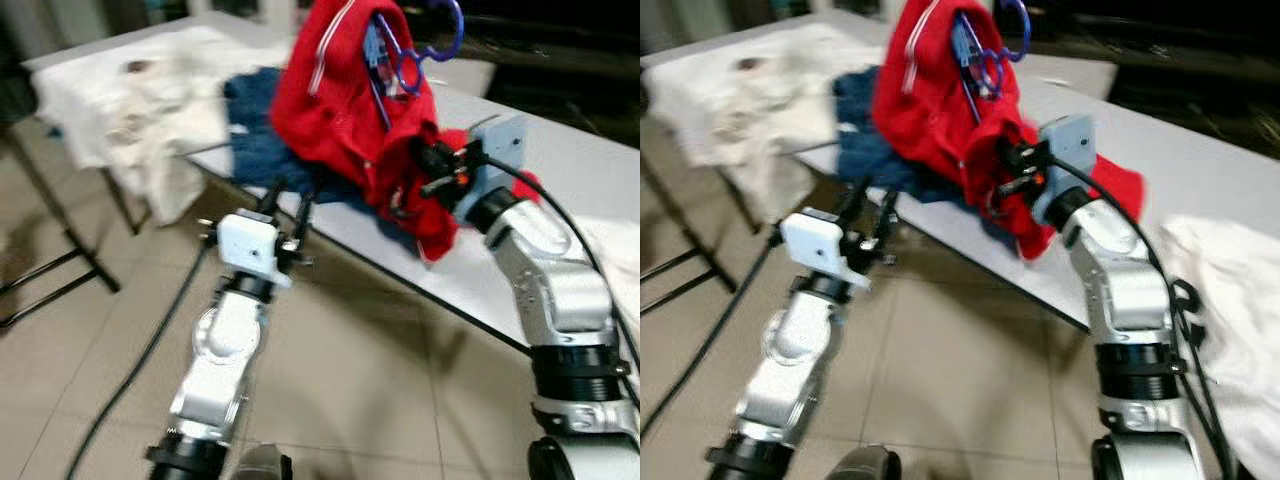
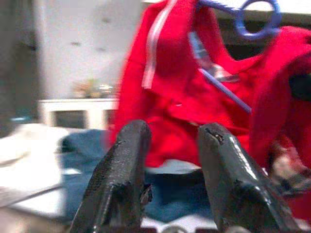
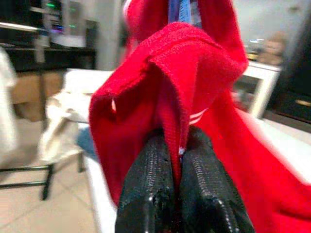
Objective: Hang hanger
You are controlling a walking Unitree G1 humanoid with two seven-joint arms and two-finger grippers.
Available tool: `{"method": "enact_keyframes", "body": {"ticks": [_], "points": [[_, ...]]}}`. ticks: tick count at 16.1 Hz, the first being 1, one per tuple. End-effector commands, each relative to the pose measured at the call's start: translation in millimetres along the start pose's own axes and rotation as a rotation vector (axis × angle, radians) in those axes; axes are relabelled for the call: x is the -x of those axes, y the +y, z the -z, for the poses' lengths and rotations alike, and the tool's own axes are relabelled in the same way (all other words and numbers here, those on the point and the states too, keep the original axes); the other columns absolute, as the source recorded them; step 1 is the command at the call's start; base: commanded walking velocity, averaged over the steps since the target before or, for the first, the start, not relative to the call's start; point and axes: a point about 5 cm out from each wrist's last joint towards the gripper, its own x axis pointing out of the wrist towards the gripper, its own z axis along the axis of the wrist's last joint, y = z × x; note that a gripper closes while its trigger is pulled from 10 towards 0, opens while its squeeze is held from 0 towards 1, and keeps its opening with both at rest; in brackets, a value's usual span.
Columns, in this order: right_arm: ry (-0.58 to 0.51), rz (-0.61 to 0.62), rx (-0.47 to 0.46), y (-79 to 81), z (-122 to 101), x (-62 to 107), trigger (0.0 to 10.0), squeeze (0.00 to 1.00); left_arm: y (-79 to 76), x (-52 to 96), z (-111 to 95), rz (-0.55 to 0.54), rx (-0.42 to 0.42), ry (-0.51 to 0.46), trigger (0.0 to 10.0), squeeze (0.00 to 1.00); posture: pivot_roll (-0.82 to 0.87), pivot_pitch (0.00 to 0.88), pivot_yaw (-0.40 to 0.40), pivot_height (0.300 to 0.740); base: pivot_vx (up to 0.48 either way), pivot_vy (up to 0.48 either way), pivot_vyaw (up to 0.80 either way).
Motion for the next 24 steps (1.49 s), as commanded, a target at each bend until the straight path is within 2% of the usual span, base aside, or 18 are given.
{"method": "enact_keyframes", "body": {"ticks": [1, 22, 24], "points": [[-0.054, 0.005, 0.01, -3.2, -12.9, 1.6, 10.0, 0.0, -7.7, -3.7, -4.0, 0.024, 0.007, -0.024, 10.0, 0.0, 0.07, 0.009, -0.021, 0.74, 0.0, 0.0, 0.8], [-0.06, 0.003, 0.039, -6.0, -20.6, 5.6, 10.0, 0.0, -12.3, -4.6, -3.8, 0.041, 0.005, -0.037, 10.0, 0.0, 0.06, 0.014, -0.031, 0.74, 0.0, 0.0, 0.8], [-0.057, 0.008, 0.03, -6.7, -20.6, 6.0, 10.0, 0.0, -12.6, -4.3, -3.5, 0.038, 0.005, -0.036, 10.0, 0.0, 0.06, 0.016, -0.033, 0.74, 0.0, 0.0, 0.0]]}}
